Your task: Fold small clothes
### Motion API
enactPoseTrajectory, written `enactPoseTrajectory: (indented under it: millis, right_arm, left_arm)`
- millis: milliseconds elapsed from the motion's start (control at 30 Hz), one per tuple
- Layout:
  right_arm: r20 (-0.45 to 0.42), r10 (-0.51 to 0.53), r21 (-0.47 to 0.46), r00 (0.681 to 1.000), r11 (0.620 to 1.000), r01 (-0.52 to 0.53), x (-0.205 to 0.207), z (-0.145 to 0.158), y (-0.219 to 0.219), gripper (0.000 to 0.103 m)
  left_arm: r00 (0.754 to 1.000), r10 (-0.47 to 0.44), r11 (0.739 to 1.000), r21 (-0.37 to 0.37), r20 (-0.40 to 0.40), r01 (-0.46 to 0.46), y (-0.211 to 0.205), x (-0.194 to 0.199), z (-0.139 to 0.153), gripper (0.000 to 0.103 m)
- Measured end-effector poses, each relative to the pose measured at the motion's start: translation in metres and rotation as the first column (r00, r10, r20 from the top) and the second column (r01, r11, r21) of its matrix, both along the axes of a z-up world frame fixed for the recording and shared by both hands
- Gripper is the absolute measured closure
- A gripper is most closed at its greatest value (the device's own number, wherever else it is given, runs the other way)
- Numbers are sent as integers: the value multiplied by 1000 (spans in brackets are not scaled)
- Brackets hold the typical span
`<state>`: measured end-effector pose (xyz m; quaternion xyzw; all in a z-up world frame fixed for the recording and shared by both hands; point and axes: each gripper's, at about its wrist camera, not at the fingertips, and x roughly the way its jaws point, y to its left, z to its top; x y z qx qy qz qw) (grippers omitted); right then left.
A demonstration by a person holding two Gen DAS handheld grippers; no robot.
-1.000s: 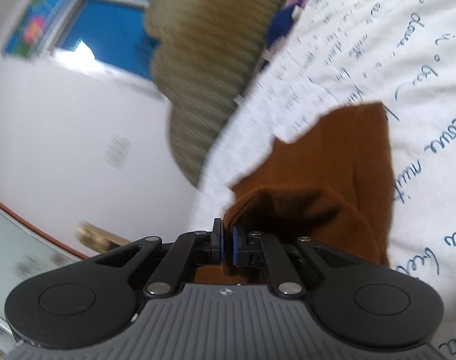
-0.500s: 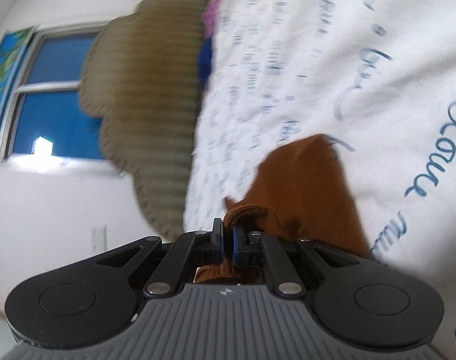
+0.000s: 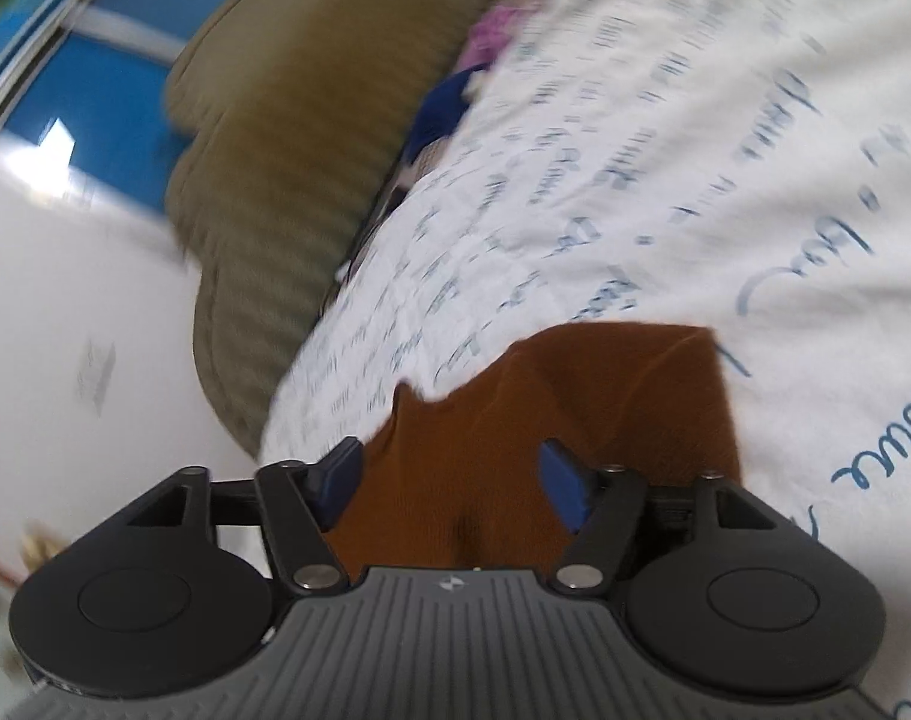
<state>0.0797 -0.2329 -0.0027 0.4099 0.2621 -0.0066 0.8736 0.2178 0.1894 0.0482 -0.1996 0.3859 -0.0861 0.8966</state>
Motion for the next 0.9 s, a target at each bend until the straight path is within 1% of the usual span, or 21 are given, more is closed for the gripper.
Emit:
enactPoseTrajectory:
  millis: [67,100,133,200,233,267,367,433,533,600,700,733,767,800,833,867,900]
  right_arm:
    - [-26,78,-155,997,985,-81,-6,8,21,28]
    - [-45,110,-230,993,966,-118,-10,10,31,25]
    - [-66,133,-299,989,943,-147,-14,11,39,24]
    - [-102,139,-420,985,892,-169,-23,13,51,24]
    - [-109,128,-467,986,869,-165,-29,14,55,24]
    - [-105,125,-490,987,857,-161,-37,16,56,24]
    - [-94,117,-511,989,846,-149,-59,22,59,24]
    - [-96,111,-525,989,839,-145,-75,24,61,22]
    - [-132,88,-534,987,833,-145,-90,19,65,20]
    - [-150,72,-517,986,845,-140,-102,13,64,20]
    - [-169,87,-437,982,886,-154,-113,5,59,21]
    - [-176,113,-408,978,896,-177,-115,1,60,29]
    - [-182,137,-396,974,896,-200,-116,-1,63,36]
    - [-191,143,-407,971,889,-211,-117,-3,67,48]
    - [-196,134,-436,971,876,-208,-117,-3,71,62]
    - [-199,128,-457,972,865,-208,-117,-2,73,73]
    - [-194,124,-457,973,866,-201,-117,0,73,85]
  left_arm:
    - [1000,-30,999,43,9,29,3,-17,-1,27]
    - [999,-45,998,54,11,45,6,-26,-2,27]
    - [998,-64,996,57,14,63,10,-37,-3,27]
    - [995,-100,994,38,15,100,21,-55,-6,27]
    - [993,-119,993,20,8,119,27,-64,-8,27]
    - [991,-137,991,-2,-2,137,33,-73,-10,27]
    - [981,-191,980,-60,-25,189,46,-94,-19,27]
    - [974,-222,973,-71,-37,219,49,-107,-23,27]
    - [966,-256,964,-83,-46,252,50,-121,-29,27]
    - [957,-286,955,-105,-53,279,48,-127,-34,27]
    - [946,-314,944,-127,-78,303,43,-132,-42,29]
    - [944,-318,944,-122,-84,307,41,-134,-44,33]
    - [945,-313,948,-101,-95,303,38,-135,-45,53]
    - [946,-303,952,-73,-112,296,36,-134,-47,76]
    - [948,-290,957,-52,-133,286,35,-134,-48,83]
    - [950,-278,960,-50,-144,274,35,-133,-48,89]
    - [952,-271,963,-54,-145,266,36,-133,-48,93]
